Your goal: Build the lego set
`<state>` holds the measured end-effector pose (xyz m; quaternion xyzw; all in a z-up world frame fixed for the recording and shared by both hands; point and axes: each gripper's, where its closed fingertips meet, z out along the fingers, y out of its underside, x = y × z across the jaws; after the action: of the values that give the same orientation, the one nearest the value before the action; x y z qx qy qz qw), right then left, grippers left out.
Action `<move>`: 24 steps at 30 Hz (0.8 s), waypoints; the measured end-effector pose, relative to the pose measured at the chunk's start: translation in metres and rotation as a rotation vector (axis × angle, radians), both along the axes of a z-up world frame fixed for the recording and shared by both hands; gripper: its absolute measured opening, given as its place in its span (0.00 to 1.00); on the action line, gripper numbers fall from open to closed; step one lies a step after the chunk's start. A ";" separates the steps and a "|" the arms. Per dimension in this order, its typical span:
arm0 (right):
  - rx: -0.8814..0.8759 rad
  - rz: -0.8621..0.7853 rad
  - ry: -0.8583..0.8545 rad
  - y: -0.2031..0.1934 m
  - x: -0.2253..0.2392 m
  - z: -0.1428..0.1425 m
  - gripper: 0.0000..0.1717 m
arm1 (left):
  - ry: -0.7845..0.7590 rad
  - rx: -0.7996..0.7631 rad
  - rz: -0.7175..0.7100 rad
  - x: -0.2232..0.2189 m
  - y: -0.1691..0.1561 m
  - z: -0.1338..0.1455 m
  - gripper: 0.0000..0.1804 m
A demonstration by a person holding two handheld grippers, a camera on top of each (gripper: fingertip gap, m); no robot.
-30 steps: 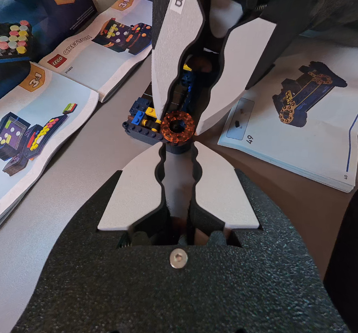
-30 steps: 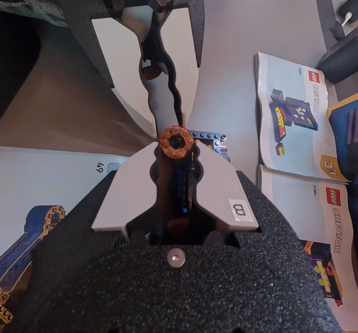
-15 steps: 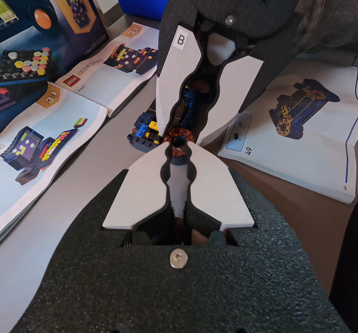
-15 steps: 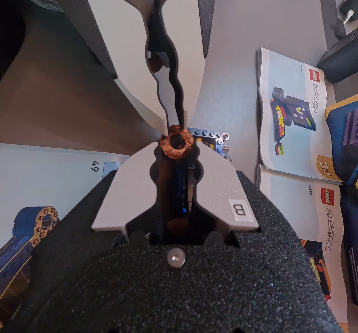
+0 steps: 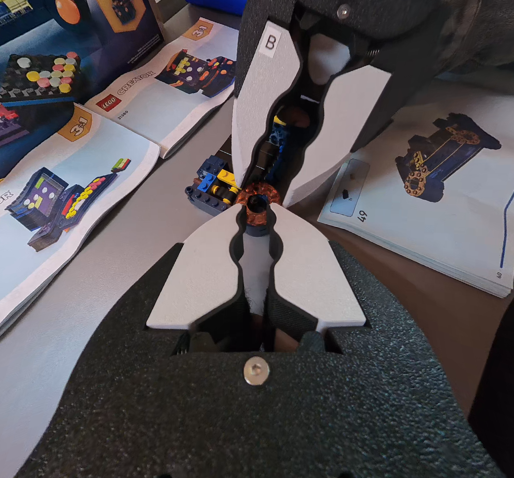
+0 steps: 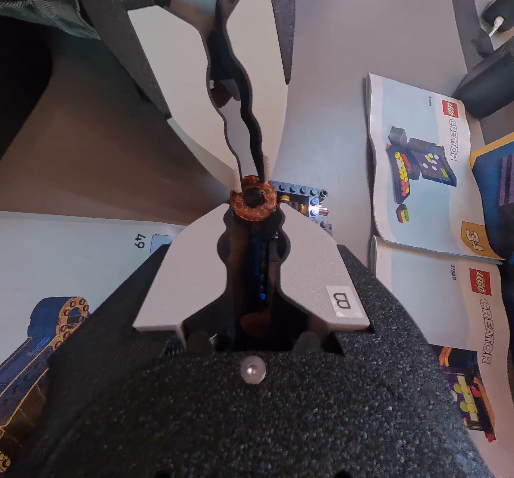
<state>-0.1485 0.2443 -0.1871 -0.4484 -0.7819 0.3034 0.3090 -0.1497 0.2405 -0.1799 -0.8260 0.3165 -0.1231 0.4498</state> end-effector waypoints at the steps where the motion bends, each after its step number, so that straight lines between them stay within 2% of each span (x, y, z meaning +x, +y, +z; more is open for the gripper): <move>1: 0.000 0.002 0.000 0.000 0.000 0.000 0.17 | 0.000 -0.002 0.000 0.000 0.000 0.000 0.07; 3: 0.008 0.012 0.002 -0.002 0.000 -0.001 0.16 | 0.005 0.005 0.003 -0.002 0.000 0.001 0.11; 5: 0.014 0.009 0.002 -0.001 0.000 -0.001 0.16 | -0.001 -0.002 0.003 -0.005 -0.001 0.002 0.23; 8: 0.008 0.009 0.001 -0.002 -0.001 -0.001 0.16 | -0.042 -0.065 -0.033 -0.004 -0.008 -0.004 0.27; 14: 0.020 0.005 -0.005 -0.002 -0.002 -0.002 0.16 | 0.030 -0.116 -0.043 -0.002 -0.008 -0.022 0.21; 22: 0.015 0.003 -0.002 0.002 0.001 0.001 0.20 | 0.019 -0.109 -0.025 -0.004 -0.006 -0.021 0.17; 24: -0.033 -0.002 0.042 0.002 0.001 0.011 0.14 | 0.022 -0.106 -0.025 -0.004 -0.006 -0.021 0.17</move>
<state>-0.1474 0.2463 -0.1761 -0.4477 -0.7697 0.3255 0.3181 -0.1535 0.2344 -0.2006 -0.8461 0.3245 -0.1362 0.4002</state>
